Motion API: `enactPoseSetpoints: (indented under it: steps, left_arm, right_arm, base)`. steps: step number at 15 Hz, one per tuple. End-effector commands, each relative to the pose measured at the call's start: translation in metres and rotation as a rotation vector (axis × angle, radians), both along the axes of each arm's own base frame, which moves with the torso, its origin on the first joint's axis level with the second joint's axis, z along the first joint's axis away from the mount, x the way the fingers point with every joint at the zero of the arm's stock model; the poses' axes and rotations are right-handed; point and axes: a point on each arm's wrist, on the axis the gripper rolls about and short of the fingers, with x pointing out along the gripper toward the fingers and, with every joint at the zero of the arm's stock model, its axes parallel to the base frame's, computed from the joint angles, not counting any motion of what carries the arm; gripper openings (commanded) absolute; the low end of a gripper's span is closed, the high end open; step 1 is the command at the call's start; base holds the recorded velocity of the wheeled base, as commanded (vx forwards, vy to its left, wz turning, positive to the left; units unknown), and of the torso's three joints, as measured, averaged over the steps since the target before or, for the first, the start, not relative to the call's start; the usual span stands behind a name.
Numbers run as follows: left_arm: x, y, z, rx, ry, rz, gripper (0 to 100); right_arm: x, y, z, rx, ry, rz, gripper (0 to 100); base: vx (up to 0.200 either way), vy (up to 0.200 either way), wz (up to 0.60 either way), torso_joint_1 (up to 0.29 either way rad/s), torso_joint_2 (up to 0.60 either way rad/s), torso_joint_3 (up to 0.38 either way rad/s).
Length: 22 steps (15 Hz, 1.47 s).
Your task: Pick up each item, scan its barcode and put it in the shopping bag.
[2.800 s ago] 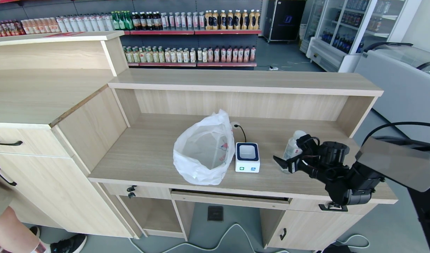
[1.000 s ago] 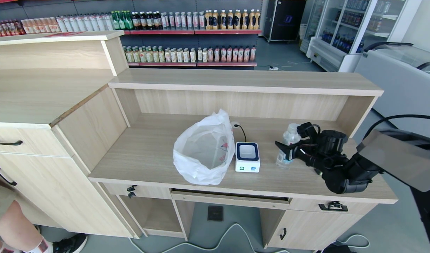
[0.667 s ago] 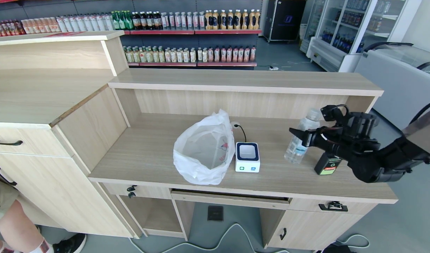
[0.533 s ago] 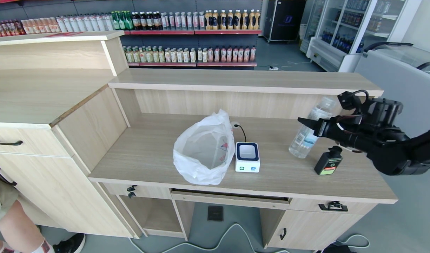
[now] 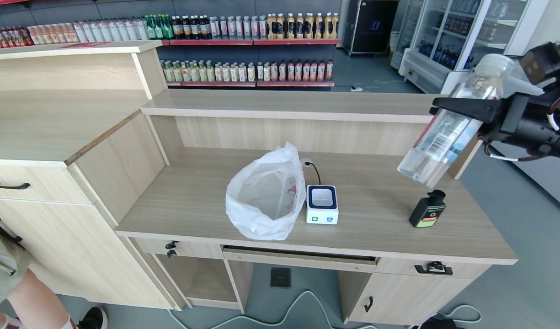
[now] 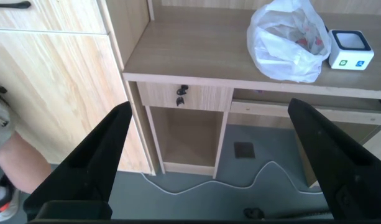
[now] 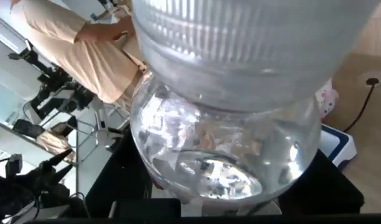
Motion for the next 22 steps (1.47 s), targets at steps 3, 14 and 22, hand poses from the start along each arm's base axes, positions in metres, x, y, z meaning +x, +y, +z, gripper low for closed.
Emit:
enactPoseSetpoints:
  steps: [3,14,22]
  left_arm:
    - [0.000,0.000,0.000,0.000,0.000,0.000,100]
    - [0.000,0.000,0.000,0.000,0.000,0.000,100]
    - [0.000,0.000,0.000,0.000,0.000,0.000,100]
  right_arm:
    - [-0.053,0.006,0.032,0.026,-0.019,0.149,0]
    - [-0.131,0.027,0.025,0.049,0.077,0.391,0]
    - [-0.153,0.026,0.015,0.058,0.093,0.383,0]
  base:
    - [0.000,0.000,0.00,0.000,0.00,0.000]
    - [0.000,0.000,0.00,0.000,0.00,0.000]
    - [0.000,0.000,0.00,0.000,0.00,0.000]
